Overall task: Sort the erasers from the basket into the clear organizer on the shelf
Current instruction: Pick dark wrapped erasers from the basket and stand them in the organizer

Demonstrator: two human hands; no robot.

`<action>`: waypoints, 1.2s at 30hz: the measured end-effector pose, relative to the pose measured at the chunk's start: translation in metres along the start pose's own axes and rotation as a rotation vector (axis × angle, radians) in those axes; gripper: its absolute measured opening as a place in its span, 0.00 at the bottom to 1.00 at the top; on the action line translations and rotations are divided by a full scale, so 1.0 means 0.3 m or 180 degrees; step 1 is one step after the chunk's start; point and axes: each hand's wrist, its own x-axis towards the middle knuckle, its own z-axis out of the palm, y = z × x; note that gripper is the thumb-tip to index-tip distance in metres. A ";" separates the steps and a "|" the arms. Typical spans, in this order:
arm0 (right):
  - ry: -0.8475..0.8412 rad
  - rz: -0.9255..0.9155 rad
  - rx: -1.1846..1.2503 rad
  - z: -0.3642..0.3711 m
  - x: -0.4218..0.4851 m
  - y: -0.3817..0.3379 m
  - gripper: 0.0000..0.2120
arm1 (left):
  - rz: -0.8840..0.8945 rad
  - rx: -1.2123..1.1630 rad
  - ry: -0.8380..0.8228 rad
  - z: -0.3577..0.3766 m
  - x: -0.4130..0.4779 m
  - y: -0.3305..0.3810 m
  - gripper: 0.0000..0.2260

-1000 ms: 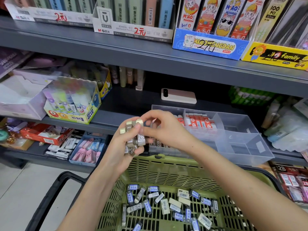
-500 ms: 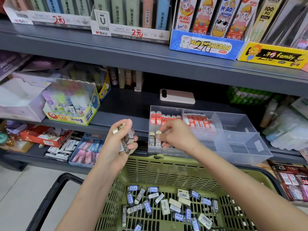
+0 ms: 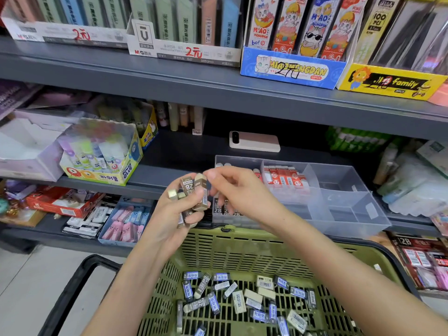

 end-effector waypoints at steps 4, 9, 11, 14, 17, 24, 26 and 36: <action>0.0062 0.0231 0.0041 -0.001 0.000 -0.019 0.03 | 0.0353 0.0752 -0.0112 0.000 -0.010 -0.010 0.22; 0.0409 0.0335 0.0583 -0.092 0.018 -0.005 0.01 | 0.0277 0.0604 0.0041 0.011 -0.014 -0.015 0.15; 0.0777 0.0410 0.0645 -0.158 0.029 0.021 0.01 | 0.0197 0.0362 0.0200 0.007 -0.007 -0.008 0.13; 0.0780 0.0688 -0.0008 -0.175 0.027 0.084 0.02 | 0.0118 0.0180 0.0330 0.001 -0.003 -0.004 0.08; 0.0497 0.0813 -0.0518 -0.125 0.008 0.137 0.05 | 0.0118 0.0155 0.0422 -0.004 -0.004 0.000 0.07; 0.0385 0.0780 -0.0984 -0.084 0.028 0.158 0.03 | 0.0113 0.0249 0.0526 -0.015 0.005 0.015 0.11; 0.0356 0.0697 -0.1331 -0.073 0.033 0.155 0.05 | 0.0123 0.0322 0.0516 -0.014 0.005 0.014 0.11; 0.0312 -0.0049 -0.0086 -0.014 -0.041 0.051 0.02 | 0.0252 0.0340 0.0123 -0.013 -0.007 0.014 0.07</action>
